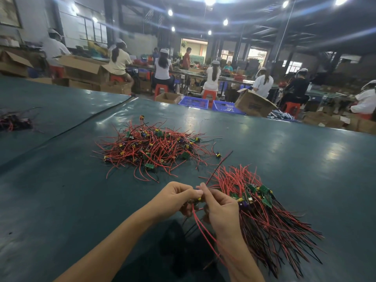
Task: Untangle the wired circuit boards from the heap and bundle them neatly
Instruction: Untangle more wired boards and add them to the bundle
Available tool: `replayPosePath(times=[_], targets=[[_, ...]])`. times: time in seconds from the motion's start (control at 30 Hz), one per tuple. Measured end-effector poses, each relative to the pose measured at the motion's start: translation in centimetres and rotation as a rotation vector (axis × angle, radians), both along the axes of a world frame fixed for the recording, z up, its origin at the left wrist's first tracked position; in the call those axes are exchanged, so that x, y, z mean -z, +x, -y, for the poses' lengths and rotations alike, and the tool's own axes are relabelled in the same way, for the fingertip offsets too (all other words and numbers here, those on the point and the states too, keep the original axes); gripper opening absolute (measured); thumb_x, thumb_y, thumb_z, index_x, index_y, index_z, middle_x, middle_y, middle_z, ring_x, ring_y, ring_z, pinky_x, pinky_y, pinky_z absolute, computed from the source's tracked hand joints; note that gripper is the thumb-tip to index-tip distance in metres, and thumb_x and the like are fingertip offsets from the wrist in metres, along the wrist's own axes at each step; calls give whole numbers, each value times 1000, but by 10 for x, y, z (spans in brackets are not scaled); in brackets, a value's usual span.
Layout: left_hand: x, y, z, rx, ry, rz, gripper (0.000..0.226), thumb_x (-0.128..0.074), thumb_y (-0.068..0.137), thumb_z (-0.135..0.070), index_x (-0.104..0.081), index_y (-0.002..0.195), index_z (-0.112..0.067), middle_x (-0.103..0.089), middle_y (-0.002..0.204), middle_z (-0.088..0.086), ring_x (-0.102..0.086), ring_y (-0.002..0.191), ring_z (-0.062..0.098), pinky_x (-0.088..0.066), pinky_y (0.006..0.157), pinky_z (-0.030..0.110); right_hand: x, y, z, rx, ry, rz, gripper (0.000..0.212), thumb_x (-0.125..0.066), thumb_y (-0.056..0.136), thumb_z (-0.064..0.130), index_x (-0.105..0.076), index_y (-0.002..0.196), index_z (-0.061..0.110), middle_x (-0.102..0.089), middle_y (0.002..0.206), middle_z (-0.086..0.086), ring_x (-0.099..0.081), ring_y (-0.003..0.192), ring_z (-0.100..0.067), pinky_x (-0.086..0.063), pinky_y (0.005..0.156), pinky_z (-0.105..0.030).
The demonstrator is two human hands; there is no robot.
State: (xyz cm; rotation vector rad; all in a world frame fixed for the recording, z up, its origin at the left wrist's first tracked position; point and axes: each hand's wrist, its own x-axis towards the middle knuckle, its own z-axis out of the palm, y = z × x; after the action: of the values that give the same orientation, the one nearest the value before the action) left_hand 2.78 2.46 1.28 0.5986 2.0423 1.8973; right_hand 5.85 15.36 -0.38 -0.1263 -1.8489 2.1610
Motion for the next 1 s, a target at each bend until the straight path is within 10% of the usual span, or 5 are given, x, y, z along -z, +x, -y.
replayPosePath(times=[0.27,0.7,1.0], targets=[[-2,4,4,134,65,61,30,-70,72,-36,-57,52,-16,-53,55,4,-56,51,16,-44,54,24,-3,-8,-32,311,-360,91,30,-68,90,23,-76,62,18,-56,56,8,-35,39,-3,-28,33,-16],[-2,-2,-5,-296,367,249,39,-78,54,-47,-73,74,-13,-70,70,5,-54,50,8,-42,48,18,-3,5,-2,-133,-22,-22,17,-70,82,-3,-77,82,12,-68,58,5,-54,43,2,-39,45,-7],[1,4,-10,-280,255,170,42,-75,61,-52,-78,83,-16,-75,90,2,-58,59,10,-44,58,23,-3,4,-5,60,-85,-79,12,-71,71,33,-80,73,26,-66,58,7,-53,48,1,-42,50,-10]])
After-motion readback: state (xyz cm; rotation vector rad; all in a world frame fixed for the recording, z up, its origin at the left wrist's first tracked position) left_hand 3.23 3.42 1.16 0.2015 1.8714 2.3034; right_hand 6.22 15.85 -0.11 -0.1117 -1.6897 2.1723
